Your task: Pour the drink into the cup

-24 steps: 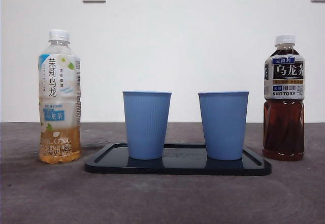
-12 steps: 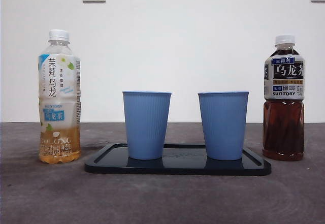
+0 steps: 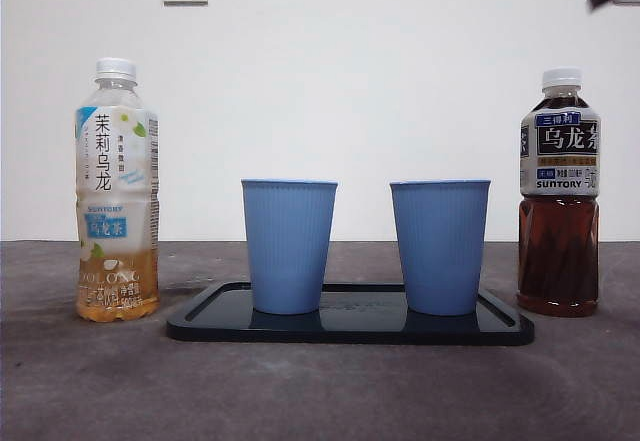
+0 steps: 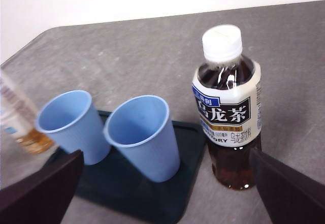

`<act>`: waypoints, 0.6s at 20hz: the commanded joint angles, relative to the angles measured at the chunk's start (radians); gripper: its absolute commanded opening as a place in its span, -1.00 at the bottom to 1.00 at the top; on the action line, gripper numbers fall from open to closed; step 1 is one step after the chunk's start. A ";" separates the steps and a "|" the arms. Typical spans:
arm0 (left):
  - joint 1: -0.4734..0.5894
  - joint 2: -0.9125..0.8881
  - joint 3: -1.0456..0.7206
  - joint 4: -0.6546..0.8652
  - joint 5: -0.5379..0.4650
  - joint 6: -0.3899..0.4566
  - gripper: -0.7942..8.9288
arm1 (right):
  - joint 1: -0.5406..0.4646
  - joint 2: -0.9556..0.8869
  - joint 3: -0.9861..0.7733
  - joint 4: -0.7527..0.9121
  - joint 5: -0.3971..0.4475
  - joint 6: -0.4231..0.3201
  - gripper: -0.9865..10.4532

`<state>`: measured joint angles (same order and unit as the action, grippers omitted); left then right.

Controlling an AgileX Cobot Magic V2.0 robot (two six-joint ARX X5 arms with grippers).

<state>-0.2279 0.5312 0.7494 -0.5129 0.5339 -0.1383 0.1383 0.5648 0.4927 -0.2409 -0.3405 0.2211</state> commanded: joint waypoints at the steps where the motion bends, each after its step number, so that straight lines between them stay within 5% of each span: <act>1: -0.004 0.016 0.018 0.012 0.008 0.019 0.19 | 0.023 0.067 -0.051 0.146 0.045 0.031 0.08; 12: -0.005 0.072 0.018 0.013 0.009 0.018 0.18 | 0.052 0.432 -0.113 0.611 0.192 -0.002 0.08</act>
<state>-0.2279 0.5972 0.7494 -0.5129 0.5339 -0.1364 0.1879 0.9646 0.3759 0.3294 -0.1539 0.2317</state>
